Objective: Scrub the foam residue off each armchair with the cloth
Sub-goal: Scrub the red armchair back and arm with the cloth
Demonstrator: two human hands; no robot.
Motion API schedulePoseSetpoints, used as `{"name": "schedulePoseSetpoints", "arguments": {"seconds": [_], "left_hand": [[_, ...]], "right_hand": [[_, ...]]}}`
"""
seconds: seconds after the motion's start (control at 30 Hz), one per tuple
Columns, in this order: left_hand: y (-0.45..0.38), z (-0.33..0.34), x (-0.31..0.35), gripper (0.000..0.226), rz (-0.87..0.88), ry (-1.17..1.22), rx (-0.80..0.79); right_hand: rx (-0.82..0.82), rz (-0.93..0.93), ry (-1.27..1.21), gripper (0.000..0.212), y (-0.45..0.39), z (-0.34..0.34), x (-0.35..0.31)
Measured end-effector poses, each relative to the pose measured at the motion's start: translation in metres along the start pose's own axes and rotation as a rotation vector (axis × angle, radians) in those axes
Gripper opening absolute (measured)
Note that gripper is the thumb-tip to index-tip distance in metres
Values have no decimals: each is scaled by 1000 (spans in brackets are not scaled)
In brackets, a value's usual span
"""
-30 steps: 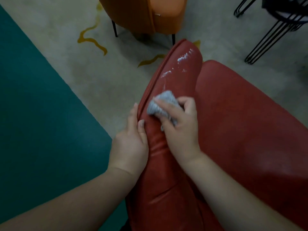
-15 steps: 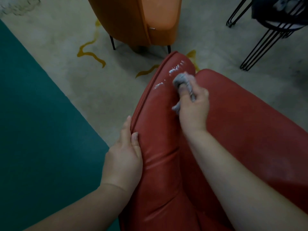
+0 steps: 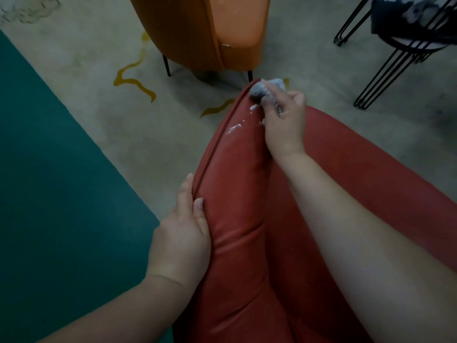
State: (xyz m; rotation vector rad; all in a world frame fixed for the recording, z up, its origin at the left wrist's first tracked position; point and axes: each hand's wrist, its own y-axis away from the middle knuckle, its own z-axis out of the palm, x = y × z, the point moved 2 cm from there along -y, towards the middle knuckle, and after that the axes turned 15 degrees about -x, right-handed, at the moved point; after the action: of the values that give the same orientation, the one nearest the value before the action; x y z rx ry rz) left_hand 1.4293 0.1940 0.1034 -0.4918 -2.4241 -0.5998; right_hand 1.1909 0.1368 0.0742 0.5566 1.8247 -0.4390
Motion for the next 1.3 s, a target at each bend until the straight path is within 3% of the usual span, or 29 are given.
{"name": "schedulePoseSetpoints", "arguments": {"seconds": [0.17,0.3,0.37,0.43,0.63,0.7,0.9,1.07,1.17,1.23,1.3], "left_hand": [[1,0,3,58,3,-28,5],[0,0,1,57,-26,-8,-13],[0,0,1,57,-23,-3,-17],[0,0,1,58,-17,-11,-9],[-1,-1,0,58,-21,-38,-10],[-1,-1,1,57,-13,-35,-11],[-1,-1,1,58,-23,-1,-20],[-1,0,0,57,-30,-27,-15],[-1,-1,0,56,-43,-31,-19],[-2,0,1,54,-51,-34,-16],[-1,0,3,55,-49,-40,-27]], "right_hand": [[-186,-144,70,33,50,7,-7],[58,-39,1,30,26,-3,-9],[106,38,6,30,5,-3,-8],[70,88,56,31,-5,1,-6],[-171,-245,280,30,51,14,-17],[-254,-242,233,29,57,12,-17],[-137,-115,296,28,14,14,-26],[-222,-255,324,25,73,16,-23],[-307,-239,234,26,99,12,-16],[-250,-163,195,26,82,11,-15],[-66,-73,120,29,49,8,-17]]}}
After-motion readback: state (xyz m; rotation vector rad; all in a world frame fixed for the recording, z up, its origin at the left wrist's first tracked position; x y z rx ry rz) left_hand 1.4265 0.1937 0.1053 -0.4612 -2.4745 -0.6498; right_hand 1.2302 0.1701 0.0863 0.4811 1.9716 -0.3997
